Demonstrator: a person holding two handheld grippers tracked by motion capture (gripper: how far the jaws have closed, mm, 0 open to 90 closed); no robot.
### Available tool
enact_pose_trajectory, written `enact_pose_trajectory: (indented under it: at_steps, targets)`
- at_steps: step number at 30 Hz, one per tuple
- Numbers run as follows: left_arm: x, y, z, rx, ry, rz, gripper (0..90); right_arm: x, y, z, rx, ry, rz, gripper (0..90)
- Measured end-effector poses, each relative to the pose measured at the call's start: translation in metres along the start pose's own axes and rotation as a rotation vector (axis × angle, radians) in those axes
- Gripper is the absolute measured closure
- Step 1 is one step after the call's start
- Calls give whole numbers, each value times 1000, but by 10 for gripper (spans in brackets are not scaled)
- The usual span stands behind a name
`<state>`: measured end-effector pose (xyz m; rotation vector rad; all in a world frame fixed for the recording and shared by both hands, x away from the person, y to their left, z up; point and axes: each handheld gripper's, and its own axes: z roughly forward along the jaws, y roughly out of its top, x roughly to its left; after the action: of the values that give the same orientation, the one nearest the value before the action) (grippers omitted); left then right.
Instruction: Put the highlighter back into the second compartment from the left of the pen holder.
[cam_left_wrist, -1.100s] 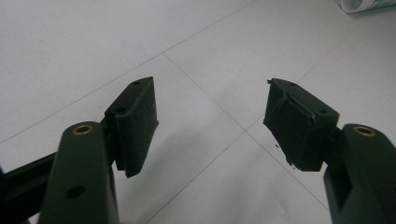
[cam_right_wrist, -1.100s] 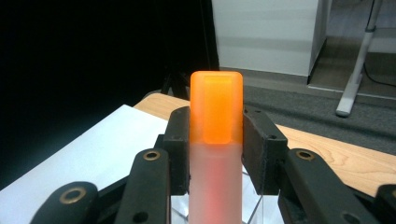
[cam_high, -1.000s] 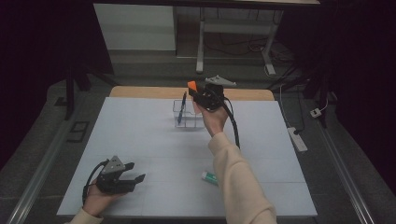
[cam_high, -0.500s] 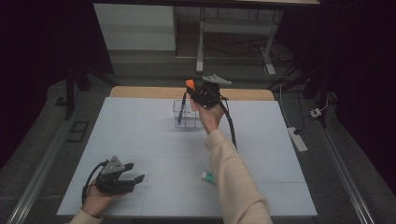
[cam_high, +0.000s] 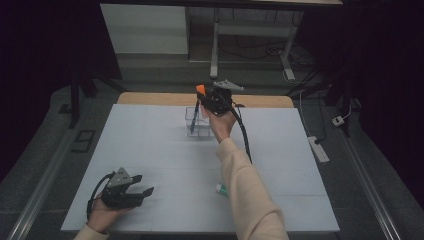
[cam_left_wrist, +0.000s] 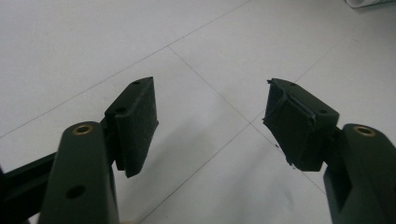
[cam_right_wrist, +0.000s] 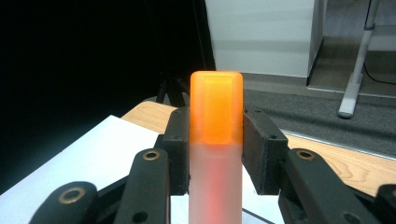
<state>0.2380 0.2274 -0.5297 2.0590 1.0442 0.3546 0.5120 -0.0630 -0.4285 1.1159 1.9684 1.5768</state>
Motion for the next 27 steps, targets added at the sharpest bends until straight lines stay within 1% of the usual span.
enact_pose_trajectory:
  at_steps: [4, 6, 8, 11, 16, 18, 24, 27]
  targets:
    - [0, 0, 0, 3, 1, 2, 341, 0, -2, 1, 10, 0, -1, 631]
    - [0, 0, 1, 3, 1, 1, 340, 2, -2, 1, 10, -7, -10, 579]
    - [0, 0, 1, 3, 1, 3, 340, 3, -1, -1, 8, -16, -7, 526]
    - [-1, 0, 1, 3, 1, 3, 340, 4, 1, -4, 15, -11, -3, 501]
    - [-1, 0, 2, 4, 2, 3, 340, 8, 1, -8, 50, -16, -71, 479]
    - [-1, 0, 2, 4, 2, 3, 340, 8, 1, -10, 63, -10, -86, 471]
    - [-1, 0, 1, 4, 3, 3, 340, 6, 1, -20, 73, 16, -85, 460]
    - [-1, 0, 1, 4, 4, 2, 340, 4, 0, -28, 77, 25, -73, 458]
